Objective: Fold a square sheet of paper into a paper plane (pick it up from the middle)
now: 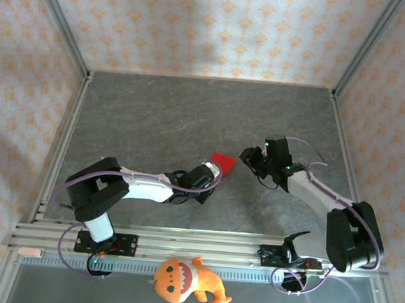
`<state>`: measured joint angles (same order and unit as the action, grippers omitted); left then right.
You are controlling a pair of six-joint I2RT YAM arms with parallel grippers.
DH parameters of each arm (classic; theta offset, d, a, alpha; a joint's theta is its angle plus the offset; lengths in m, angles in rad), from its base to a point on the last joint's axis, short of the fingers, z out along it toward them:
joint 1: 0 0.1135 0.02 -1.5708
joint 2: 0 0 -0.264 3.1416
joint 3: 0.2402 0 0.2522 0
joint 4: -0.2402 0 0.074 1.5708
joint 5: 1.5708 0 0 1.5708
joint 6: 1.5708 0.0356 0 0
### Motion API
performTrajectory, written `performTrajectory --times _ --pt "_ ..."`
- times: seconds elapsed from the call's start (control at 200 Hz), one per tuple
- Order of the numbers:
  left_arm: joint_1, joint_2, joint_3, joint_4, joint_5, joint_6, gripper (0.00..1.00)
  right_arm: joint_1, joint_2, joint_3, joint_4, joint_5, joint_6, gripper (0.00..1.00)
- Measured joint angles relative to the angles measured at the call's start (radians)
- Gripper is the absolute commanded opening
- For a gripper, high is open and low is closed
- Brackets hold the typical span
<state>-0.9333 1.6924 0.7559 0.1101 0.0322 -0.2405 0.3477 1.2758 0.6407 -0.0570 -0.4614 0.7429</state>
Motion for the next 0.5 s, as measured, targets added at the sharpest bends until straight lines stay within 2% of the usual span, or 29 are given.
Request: performTrajectory --times 0.165,0.5 --pt "0.021 0.0 -0.022 0.054 0.096 -0.029 0.0 0.0 -0.046 -0.045 -0.002 0.039 -0.011 0.36" --pt "0.102 0.0 -0.108 0.233 0.292 -0.122 0.0 0.0 -0.131 -0.171 0.105 0.015 -0.023 0.35"
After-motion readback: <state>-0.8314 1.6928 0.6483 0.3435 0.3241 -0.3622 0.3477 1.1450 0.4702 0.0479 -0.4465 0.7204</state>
